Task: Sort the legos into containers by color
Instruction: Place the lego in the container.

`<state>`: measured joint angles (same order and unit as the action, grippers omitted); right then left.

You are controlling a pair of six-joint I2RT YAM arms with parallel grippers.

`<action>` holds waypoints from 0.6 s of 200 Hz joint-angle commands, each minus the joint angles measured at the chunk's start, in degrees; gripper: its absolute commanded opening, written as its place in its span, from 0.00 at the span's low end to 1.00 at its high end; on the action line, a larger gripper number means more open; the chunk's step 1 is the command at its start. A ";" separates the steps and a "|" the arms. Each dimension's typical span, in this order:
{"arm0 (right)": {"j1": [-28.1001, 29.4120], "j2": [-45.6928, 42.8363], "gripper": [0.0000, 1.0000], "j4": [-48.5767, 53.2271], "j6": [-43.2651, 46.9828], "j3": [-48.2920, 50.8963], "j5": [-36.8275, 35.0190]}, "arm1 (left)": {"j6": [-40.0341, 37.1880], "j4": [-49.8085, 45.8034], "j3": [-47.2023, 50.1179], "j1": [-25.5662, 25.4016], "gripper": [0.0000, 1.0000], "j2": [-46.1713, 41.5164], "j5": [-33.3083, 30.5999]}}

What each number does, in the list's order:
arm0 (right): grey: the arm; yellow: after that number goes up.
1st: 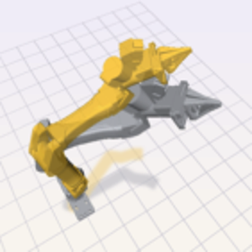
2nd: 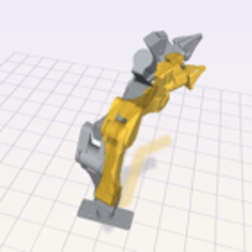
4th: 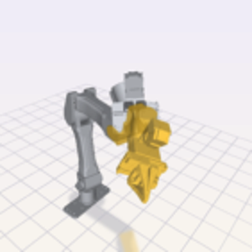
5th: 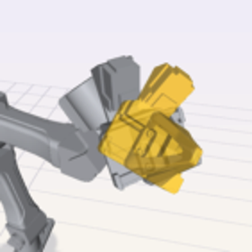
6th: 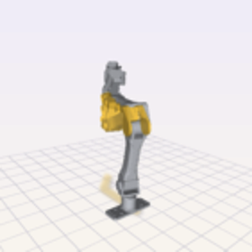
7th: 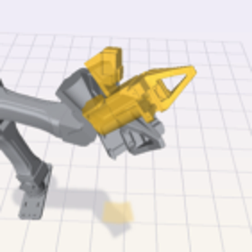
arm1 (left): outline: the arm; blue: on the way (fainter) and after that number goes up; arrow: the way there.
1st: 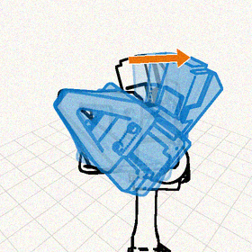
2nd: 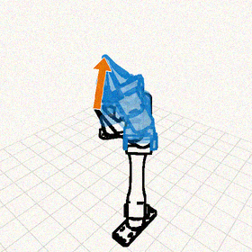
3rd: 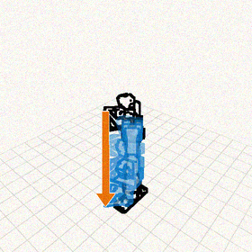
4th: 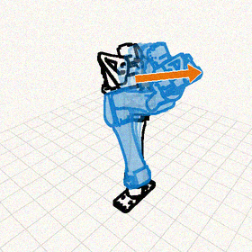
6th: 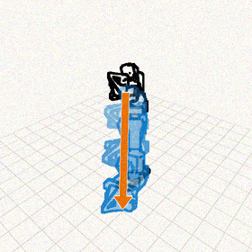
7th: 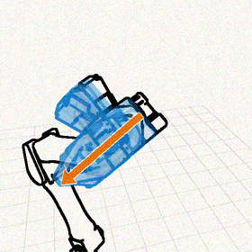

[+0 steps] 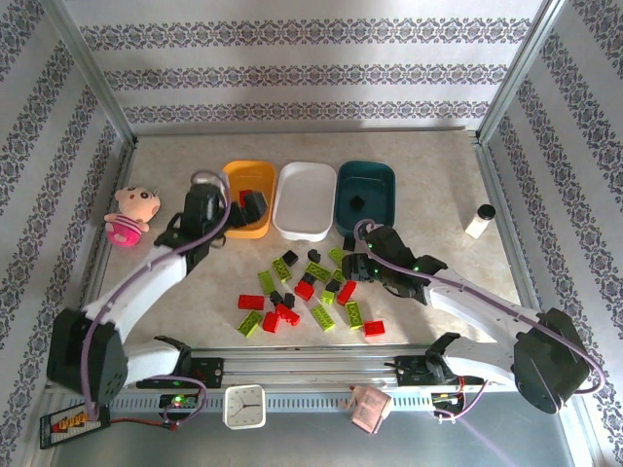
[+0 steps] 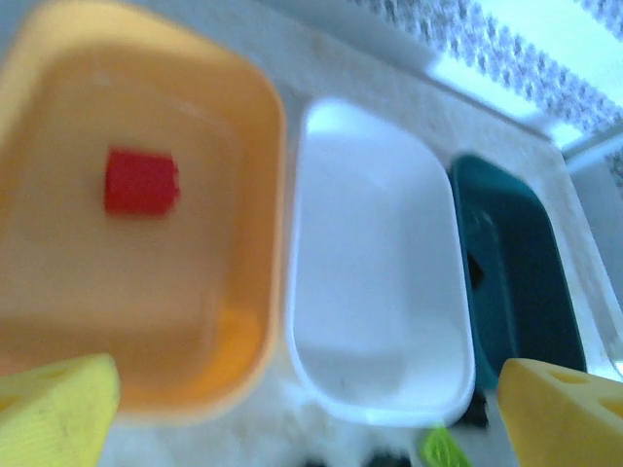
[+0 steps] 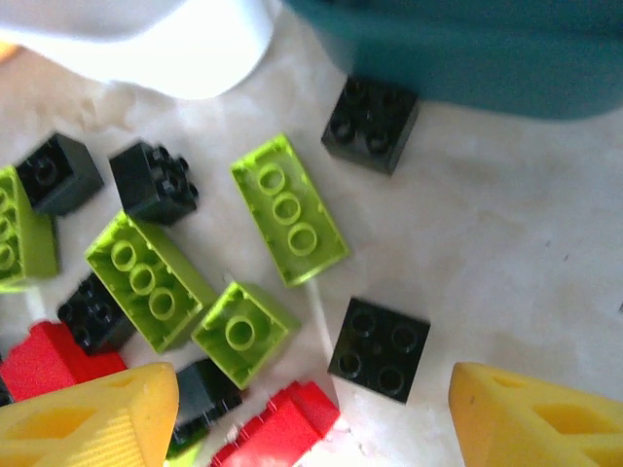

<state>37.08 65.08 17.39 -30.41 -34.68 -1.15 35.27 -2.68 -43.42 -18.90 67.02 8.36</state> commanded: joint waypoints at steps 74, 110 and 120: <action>7.20 4.16 0.76 -5.24 -10.17 5.82 1.38 | 4.93 -6.93 20.80 -4.31 0.99 -26.92 -1.24; 7.31 3.59 0.69 -10.50 -16.92 8.47 -1.08 | 4.63 -8.14 20.87 -4.31 0.99 -28.53 -1.19; 7.34 3.66 0.67 -11.06 -17.80 8.80 -1.61 | 4.55 -8.22 20.87 -4.31 1.00 -28.53 -1.20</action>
<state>44.03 69.17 10.37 -42.54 -27.31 -0.08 39.51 -8.36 -22.92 -22.55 38.94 8.32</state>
